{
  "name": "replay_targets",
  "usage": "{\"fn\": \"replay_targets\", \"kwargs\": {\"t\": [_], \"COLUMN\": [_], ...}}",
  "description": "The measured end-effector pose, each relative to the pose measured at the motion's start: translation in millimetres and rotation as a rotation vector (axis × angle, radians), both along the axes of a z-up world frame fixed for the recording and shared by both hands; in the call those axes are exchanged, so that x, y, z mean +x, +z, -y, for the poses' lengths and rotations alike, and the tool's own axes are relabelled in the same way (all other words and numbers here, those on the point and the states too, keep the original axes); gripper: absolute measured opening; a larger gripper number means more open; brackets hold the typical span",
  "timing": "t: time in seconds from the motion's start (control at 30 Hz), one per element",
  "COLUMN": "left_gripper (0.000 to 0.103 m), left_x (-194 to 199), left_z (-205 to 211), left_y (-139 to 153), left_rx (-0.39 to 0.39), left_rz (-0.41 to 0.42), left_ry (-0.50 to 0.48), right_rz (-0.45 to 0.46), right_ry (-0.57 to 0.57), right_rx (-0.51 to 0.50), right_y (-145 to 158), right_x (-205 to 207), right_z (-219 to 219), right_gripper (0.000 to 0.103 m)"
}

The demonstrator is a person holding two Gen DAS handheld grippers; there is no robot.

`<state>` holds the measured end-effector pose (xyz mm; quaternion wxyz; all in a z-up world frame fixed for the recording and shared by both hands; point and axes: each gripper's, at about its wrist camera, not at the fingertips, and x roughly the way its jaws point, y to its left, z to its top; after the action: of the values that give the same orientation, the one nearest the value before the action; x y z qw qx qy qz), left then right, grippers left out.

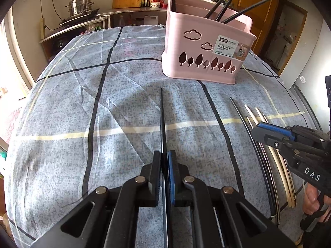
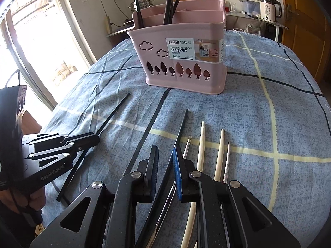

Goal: Organize utensils
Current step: 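Close the left tool on a black chopstick while the right tool grasps another, then lift the left tool's chopstick over the pink basket while the right tool carries its own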

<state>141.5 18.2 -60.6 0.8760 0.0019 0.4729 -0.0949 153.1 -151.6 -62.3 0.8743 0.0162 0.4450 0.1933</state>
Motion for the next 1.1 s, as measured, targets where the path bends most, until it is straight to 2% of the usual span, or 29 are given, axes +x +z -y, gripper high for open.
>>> {"fn": "replay_targets", "kwargs": {"t": [0.27, 0.47, 0.6, 0.7, 0.77, 0.83, 0.97, 1.1], "left_gripper": [0.015, 0.016, 0.016, 0.016, 0.016, 0.006, 0.006, 0.006], "left_x": [17.1, 27.6, 33.9, 32.9, 32.0, 32.7, 31.7, 26.1], "left_z": [8.9, 20.1, 19.2, 19.8, 18.0, 16.1, 10.0, 10.3], "left_y": [1.2, 1.4, 1.7, 1.4, 1.3, 1.6, 4.4, 20.3], "left_rx": [0.03, 0.09, 0.07, 0.074, 0.068, 0.059, 0.017, -0.01], "left_rz": [-0.018, -0.01, -0.024, -0.012, -0.004, -0.003, -0.012, 0.018], "left_ry": [-0.044, -0.088, -0.088, -0.09, -0.085, -0.074, -0.067, -0.074], "right_rz": [-0.034, -0.062, -0.071, -0.065, -0.071, -0.083, -0.069, -0.02], "right_ry": [-0.008, -0.025, -0.03, -0.028, -0.027, -0.025, -0.016, -0.006], "right_rx": [-0.03, -0.048, -0.063, -0.08, -0.059, -0.02, 0.05, 0.095], "right_y": [-6.6, -8.9, -8.4, -8.6, -9.1, -8.6, 0.4, 21.7], "right_x": [9.2, 18.0, 24.7, 27.1, 28.9, 29.8, 26.1, 18.3], "right_z": [-7.2, -12.7, -19.2, -22.9, -21.0, -15.9, -8.7, -3.8], "right_gripper": [0.015, 0.015, 0.014, 0.007, 0.007, 0.006, 0.006, 0.005]}}
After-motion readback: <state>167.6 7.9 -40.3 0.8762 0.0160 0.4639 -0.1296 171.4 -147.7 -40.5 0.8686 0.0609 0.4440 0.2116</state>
